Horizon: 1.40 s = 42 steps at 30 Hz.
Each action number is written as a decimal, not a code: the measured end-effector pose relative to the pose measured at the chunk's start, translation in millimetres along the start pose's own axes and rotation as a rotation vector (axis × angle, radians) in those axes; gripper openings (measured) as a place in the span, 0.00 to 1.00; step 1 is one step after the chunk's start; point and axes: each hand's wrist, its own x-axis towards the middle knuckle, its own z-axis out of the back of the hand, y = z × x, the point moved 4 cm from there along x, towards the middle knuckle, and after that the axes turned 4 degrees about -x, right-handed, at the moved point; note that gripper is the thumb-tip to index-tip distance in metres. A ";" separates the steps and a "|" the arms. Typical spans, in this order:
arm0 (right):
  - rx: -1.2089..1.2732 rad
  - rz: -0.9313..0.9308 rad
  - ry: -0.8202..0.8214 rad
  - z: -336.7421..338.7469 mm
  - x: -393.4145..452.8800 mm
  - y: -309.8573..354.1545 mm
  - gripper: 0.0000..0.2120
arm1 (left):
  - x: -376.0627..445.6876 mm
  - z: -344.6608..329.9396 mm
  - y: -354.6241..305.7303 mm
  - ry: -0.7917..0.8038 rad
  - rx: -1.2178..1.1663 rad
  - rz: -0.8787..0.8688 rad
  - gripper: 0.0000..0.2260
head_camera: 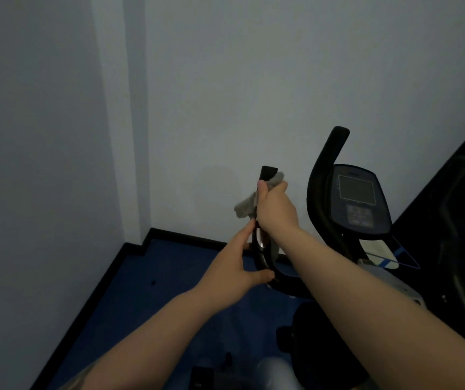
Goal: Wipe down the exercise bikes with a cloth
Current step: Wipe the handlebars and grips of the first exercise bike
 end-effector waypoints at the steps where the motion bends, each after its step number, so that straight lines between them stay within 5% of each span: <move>1: 0.013 0.013 -0.026 -1.4 -4.8 -2.0 0.21 | -0.5 1.5 -0.3 0.009 0.014 -0.002 0.45; 14: -0.244 0.311 -0.210 -0.1 -3.9 12.8 0.29 | -4.2 2.5 -5.0 0.054 0.036 0.005 0.43; 19: 0.089 0.172 0.077 -6.1 -19.3 -22.0 0.26 | -5.4 3.0 -8.2 0.050 0.049 -0.033 0.39; 24: 0.126 0.109 0.322 0.9 -45.2 -37.6 0.19 | 5.0 13.1 -25.2 -0.192 -0.142 -0.057 0.12; 28: -0.302 0.250 0.620 15.9 -78.3 -61.7 0.23 | 17.2 -0.8 -45.9 -0.281 0.141 -0.269 0.11; 32: -0.590 0.271 0.828 45.8 -82.2 -67.8 0.25 | 37.2 -29.0 -59.5 -0.077 0.348 -0.402 0.12; 37: -0.572 0.237 0.770 51.7 -86.5 -76.2 0.20 | 40.3 -46.3 -45.4 -0.022 1.132 -0.431 0.29; 42: -0.487 0.227 0.639 41.6 -88.1 -73.7 0.19 | 38.5 -46.7 -44.7 -0.104 1.126 -0.517 0.28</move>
